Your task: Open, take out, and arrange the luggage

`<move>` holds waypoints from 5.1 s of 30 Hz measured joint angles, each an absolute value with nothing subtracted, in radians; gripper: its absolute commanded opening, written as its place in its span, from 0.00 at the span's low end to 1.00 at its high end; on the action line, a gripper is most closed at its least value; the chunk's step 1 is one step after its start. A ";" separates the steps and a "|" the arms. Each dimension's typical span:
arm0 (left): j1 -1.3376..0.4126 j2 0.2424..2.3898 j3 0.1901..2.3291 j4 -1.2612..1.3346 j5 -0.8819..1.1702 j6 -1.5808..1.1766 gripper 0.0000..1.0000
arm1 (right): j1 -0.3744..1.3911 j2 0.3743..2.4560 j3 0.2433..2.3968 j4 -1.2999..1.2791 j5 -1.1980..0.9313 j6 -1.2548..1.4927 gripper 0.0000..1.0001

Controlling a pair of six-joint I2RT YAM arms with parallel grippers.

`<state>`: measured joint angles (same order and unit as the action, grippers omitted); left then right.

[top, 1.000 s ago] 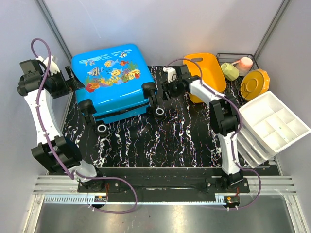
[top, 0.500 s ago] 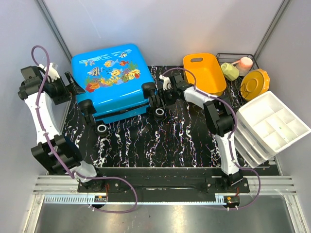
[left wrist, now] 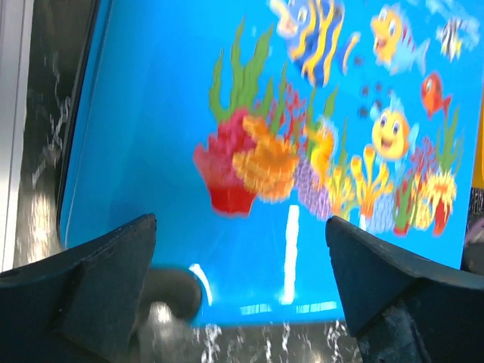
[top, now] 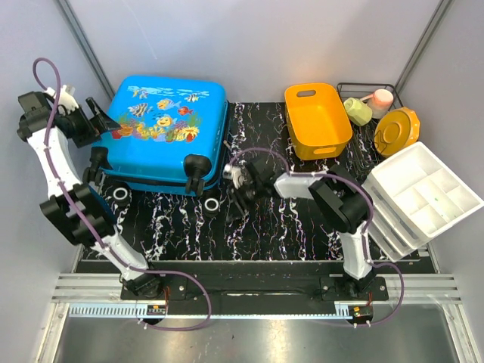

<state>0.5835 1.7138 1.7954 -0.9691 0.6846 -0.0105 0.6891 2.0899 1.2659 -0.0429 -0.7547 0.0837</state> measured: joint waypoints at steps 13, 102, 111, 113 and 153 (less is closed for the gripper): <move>0.355 2.020 2.072 -0.804 0.761 0.094 0.96 | 0.604 1.684 1.000 -0.065 -0.801 -0.138 0.50; 0.361 1.073 1.421 -1.131 0.666 0.341 0.99 | 0.580 1.837 1.394 -0.249 -0.418 0.002 0.96; 0.361 1.055 1.379 -1.090 0.607 0.219 0.99 | 0.789 1.847 1.420 -0.260 -0.070 -0.033 0.97; 0.361 1.060 1.379 -1.082 0.598 0.194 0.99 | 0.819 1.869 1.448 -0.258 -0.017 -0.040 0.97; 0.273 1.010 1.297 -1.169 0.566 0.307 0.99 | 0.927 1.993 1.478 -0.075 0.364 -0.376 0.00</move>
